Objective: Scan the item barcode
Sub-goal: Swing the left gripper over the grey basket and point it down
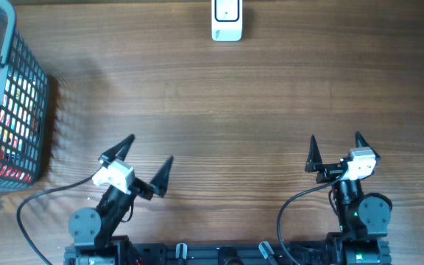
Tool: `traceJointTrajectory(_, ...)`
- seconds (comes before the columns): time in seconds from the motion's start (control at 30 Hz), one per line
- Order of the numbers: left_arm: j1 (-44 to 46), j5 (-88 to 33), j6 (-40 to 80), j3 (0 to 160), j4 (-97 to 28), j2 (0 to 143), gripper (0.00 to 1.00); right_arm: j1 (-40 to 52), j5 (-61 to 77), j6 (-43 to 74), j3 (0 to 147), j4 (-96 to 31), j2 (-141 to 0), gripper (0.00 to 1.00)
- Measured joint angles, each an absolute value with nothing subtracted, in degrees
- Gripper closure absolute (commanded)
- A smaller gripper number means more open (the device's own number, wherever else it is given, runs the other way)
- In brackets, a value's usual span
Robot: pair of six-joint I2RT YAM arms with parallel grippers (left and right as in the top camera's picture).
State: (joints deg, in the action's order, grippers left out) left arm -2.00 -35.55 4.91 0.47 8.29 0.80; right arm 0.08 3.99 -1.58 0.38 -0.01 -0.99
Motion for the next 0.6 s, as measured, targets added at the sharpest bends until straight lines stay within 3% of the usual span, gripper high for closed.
traceJointTrajectory(0.17,-2.0,-41.6,5.2,0.6,15.8,0.8,0.00,0.1,4.0,-1.6,0.4,0.0,-1.0,0.00)
traceJointTrajectory(0.33,-2.0,-40.9,5.2,4.3,15.3,0.9,0.00,0.1,4.0,-1.6,0.4,0.0,-1.0,0.00)
traceJointTrajectory(0.6,-2.0,-32.1,5.1,24.8,1.6,9.2,0.00,0.1,4.0,-1.6,0.4,0.0,-1.0,0.00)
